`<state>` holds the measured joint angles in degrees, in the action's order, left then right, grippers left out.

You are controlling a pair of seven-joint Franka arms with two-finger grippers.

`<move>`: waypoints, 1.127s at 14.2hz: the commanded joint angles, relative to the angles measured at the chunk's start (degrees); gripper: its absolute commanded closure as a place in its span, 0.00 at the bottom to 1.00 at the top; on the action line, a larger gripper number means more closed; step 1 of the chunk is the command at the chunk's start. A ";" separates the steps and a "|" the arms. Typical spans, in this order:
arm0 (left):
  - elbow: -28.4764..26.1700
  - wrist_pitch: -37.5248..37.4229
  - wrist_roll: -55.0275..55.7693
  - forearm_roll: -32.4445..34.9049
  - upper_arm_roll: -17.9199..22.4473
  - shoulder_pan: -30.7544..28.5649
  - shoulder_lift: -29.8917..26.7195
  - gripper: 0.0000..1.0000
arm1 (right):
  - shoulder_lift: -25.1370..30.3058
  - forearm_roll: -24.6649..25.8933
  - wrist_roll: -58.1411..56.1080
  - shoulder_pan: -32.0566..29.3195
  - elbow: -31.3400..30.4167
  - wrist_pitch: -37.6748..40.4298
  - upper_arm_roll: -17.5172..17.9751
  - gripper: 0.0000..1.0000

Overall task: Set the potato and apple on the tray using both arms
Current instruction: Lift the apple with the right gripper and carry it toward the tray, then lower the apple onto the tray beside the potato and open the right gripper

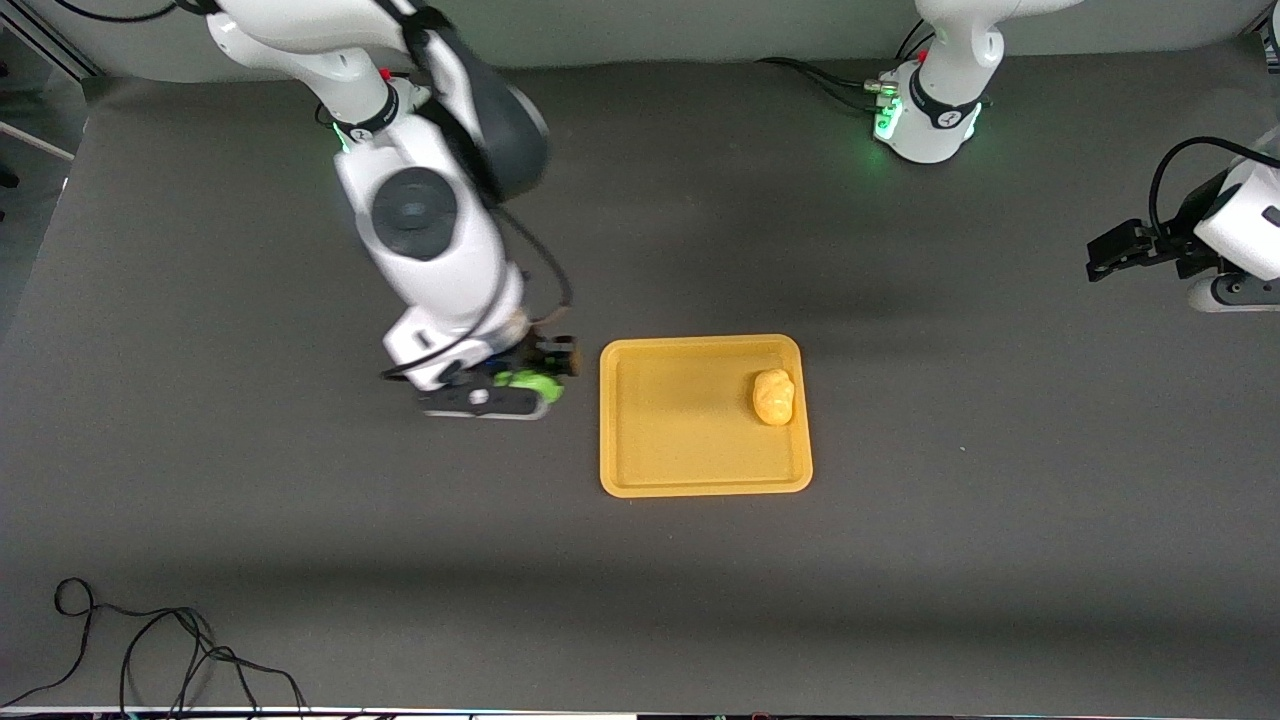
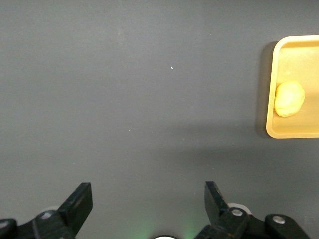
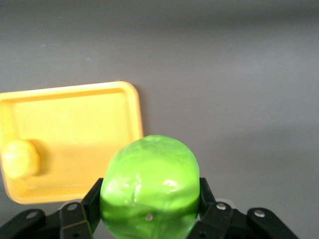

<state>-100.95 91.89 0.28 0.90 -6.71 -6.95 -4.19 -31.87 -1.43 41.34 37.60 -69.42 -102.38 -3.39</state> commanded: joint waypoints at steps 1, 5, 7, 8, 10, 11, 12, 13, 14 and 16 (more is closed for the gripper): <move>-1.44 1.00 -0.01 -0.55 0.99 0.80 -1.26 0.00 | -12.49 -0.16 10.57 6.32 15.25 1.75 -1.01 0.54; -1.27 3.72 -0.01 -0.55 1.26 0.63 -1.17 0.00 | -18.39 -0.07 13.32 10.38 17.04 -4.82 -1.01 0.55; -1.18 3.73 -0.10 -0.47 1.34 0.63 -1.52 0.00 | -22.25 0.63 13.41 11.26 17.04 -9.39 -1.18 0.55; -1.18 3.91 -0.10 -0.03 1.26 0.80 -1.26 0.00 | -23.84 0.64 13.33 11.18 16.95 -11.59 -1.27 0.55; -1.18 4.26 -0.10 0.06 1.17 0.80 -1.09 0.00 | -26.30 1.07 13.06 11.09 16.95 -14.06 -1.45 0.55; -1.18 3.82 -0.01 0.06 1.17 0.80 -1.17 0.00 | -27.27 1.69 12.89 11.18 16.86 -14.59 -1.45 0.55; -1.18 3.56 -0.01 0.06 1.17 0.71 -1.09 0.00 | -28.07 2.65 12.71 11.09 16.69 -14.77 -1.45 0.55; -1.09 3.21 -0.01 0.06 1.17 0.71 -1.00 0.00 | -28.94 3.35 12.62 11.18 16.51 -15.21 -1.36 0.55; -1.09 3.20 -0.01 0.06 1.26 0.63 -0.91 0.00 | -29.74 3.36 12.62 11.18 16.42 -16.00 -1.27 0.55; -1.09 3.12 -0.01 0.06 1.17 0.80 -1.08 0.00 | -30.62 3.36 12.53 11.09 16.42 -16.62 -1.27 0.55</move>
<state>-101.45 95.28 0.28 0.92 -6.10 -6.95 -4.29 -60.66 0.99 53.85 48.43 -55.54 -118.72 -4.37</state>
